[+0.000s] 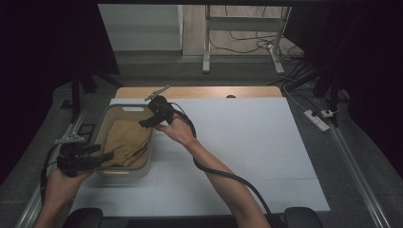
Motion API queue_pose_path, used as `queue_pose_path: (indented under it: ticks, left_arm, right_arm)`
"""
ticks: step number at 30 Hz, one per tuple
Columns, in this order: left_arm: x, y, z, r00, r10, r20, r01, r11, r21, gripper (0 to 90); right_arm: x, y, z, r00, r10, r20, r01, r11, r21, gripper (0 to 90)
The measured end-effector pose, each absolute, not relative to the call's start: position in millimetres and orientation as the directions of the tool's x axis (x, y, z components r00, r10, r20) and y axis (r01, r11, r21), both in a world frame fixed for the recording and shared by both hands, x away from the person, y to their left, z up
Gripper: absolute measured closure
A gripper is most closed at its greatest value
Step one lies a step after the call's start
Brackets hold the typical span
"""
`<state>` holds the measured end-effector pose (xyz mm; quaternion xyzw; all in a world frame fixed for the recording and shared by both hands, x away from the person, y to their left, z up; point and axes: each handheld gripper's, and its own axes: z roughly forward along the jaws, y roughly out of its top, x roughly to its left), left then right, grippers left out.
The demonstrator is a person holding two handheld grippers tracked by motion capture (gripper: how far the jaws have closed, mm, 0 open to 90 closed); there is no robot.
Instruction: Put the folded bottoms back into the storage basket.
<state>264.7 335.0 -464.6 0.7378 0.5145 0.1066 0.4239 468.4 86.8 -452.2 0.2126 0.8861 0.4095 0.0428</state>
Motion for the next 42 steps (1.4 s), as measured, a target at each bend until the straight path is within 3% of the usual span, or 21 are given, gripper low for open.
queue_pose_path:
  ticks: [5, 12, 22, 31, 42]
  left_arm:
    - [259.9, 329.5, -460.9, 0.452, 0.820, -0.351, 0.691, -0.073, 0.720, 19.6]
    - [250.4, 315.9, -459.3, 0.489, 0.820, -0.297, 0.678, -0.143, 0.722, 12.7]
    - [237.8, 305.2, -463.5, 0.528, 0.796, -0.295, 0.664, -0.170, 0.728, 0.0]
    - [225.9, 297.2, -469.8, 0.548, 0.794, -0.262, 0.652, -0.210, 0.728, 0.0]
    - [211.5, 297.4, -475.1, 0.561, 0.784, -0.265, 0.620, -0.185, 0.762, 0.0]
  right_arm:
    - [463.9, 80.4, -450.5, -0.916, 0.394, 0.078, 0.318, 0.594, 0.739, 13.3]
    - [457.8, 71.4, -449.7, -0.923, 0.370, 0.107, 0.325, 0.598, 0.733, 11.3]
    - [452.3, 59.7, -451.9, -0.928, 0.325, 0.183, 0.348, 0.578, 0.738, 9.8]
    - [443.6, 53.7, -453.5, -0.940, 0.310, 0.143, 0.312, 0.613, 0.726, 0.0]
    - [427.1, 41.2, -451.5, -0.956, 0.275, 0.100, 0.255, 0.616, 0.745, 0.0]
